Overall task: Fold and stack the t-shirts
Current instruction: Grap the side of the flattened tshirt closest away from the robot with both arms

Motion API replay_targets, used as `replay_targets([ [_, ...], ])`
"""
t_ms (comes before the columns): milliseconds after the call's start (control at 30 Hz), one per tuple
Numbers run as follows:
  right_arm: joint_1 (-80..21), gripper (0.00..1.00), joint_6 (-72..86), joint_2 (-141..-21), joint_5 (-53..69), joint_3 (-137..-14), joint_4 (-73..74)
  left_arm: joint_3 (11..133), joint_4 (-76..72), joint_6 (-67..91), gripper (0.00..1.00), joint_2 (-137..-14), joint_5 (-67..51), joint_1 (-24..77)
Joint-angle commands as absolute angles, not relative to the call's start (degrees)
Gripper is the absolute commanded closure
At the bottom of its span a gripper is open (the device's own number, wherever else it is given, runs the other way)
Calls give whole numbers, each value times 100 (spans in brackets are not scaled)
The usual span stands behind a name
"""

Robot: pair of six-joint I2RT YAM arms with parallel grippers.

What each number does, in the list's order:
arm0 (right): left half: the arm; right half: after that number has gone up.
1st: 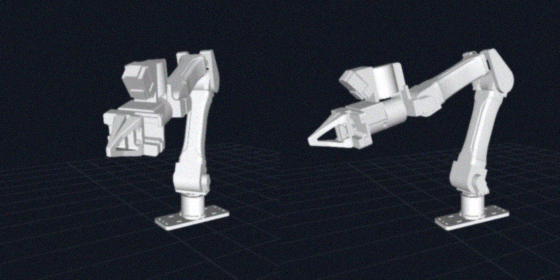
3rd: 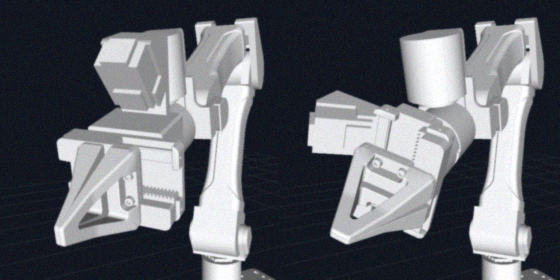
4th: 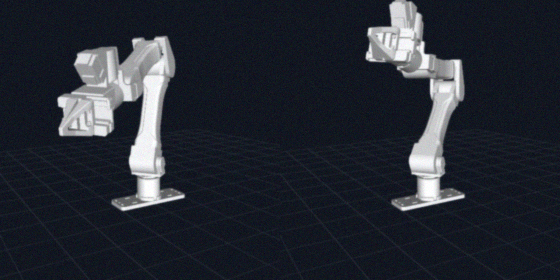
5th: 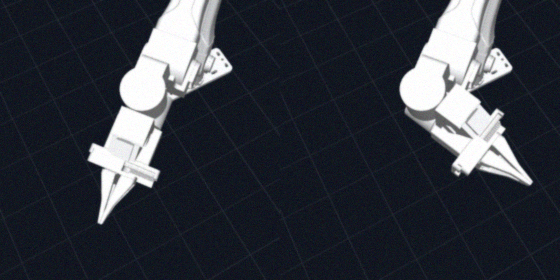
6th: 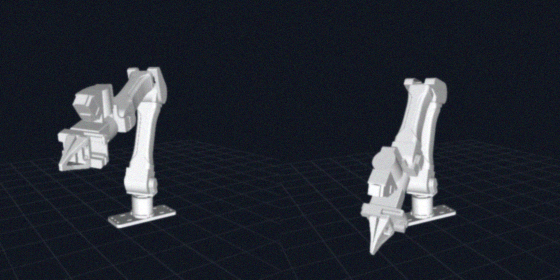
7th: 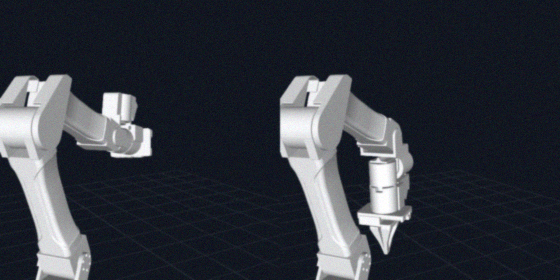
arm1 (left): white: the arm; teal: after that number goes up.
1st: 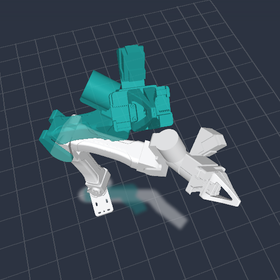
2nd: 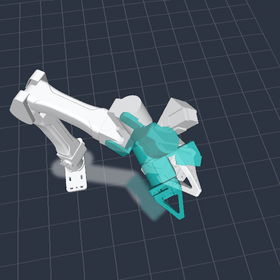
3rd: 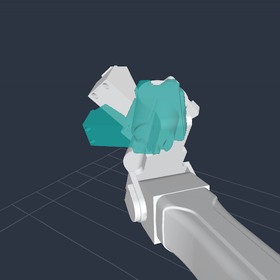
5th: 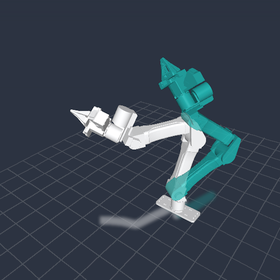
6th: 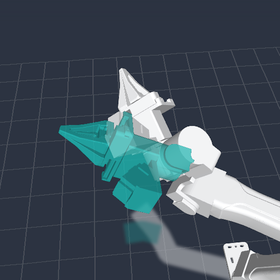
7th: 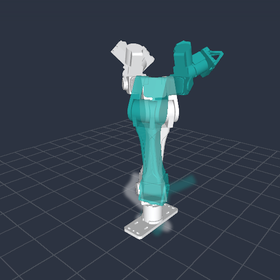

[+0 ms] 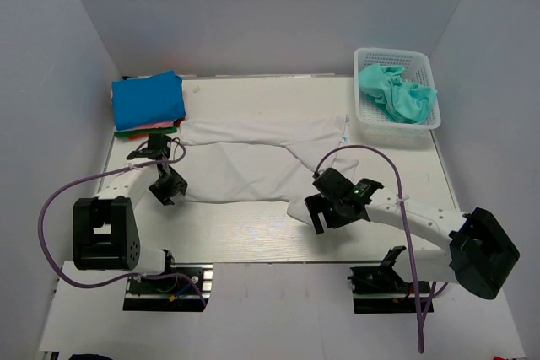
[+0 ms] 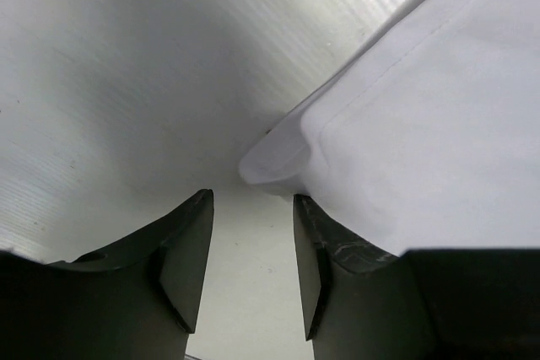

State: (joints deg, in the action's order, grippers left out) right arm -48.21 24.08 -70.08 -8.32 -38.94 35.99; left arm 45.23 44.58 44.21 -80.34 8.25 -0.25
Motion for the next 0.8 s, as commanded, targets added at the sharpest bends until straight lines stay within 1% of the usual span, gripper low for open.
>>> replay_targets([
  [0, -4939, 11, 2523, -7075, -940, -3754, 3560, 4781, 4500, 4500, 47, -8007, 1054, -53],
  [67, -4992, 11, 2479, -7137, -993, -3692, 3472, 4720, 4430, 4500, 49, -8007, 1055, -105],
  [100, -5001, 12, 2487, -7163, -984, -3709, 3454, 4720, 4430, 4500, 53, -8007, 1055, -105],
  [200, -5053, 14, 2505, -7329, -941, -3709, 3401, 4641, 4351, 4439, 56, -8068, 1055, -105],
  [267, -5089, 14, 2548, -7383, -966, -3718, 3419, 4580, 4298, 4438, 61, -8138, 1002, -105],
  [333, -5098, 16, 2619, -7400, -993, -3674, 3454, 4526, 4236, 4386, 70, -8218, 757, -105],
  [400, -5106, 18, 2760, -7409, -1080, -3630, 3367, 4255, 4167, 4334, 74, -8271, 633, -105],
  [500, -5115, 30, 2979, -7558, -1055, -3586, 3331, 4035, 4271, 4280, 74, -8271, 422, -105],
  [533, -5133, 32, 3066, -7602, -1081, -3586, 3331, 4034, 4358, 4280, 72, -8166, 370, -105],
  [600, -5159, 39, 3233, -7585, -1134, -3533, 3296, 3833, 4307, 4280, 57, -8043, 255, -53],
  [633, -5159, 44, 3278, -7541, -1169, -3525, 3270, 3719, 4237, 4280, 56, -7981, 177, -53],
  [667, -5168, 46, 3296, -7498, -1169, -3472, 3226, 3718, 4236, 4280, 59, -7920, 176, -53],
  [700, -5168, 50, 3287, -7471, -1204, -3472, 3226, 3657, 4149, 4280, 66, -7919, 176, -105],
  [733, -5177, 59, 3287, -7453, -1230, -3472, 3234, 3656, 4148, 4280, 73, -7919, 176, -105],
  [767, -5185, 64, 3287, -7436, -1257, -3498, 3260, 3656, 4148, 4280, 83, -8015, 271, -105],
])
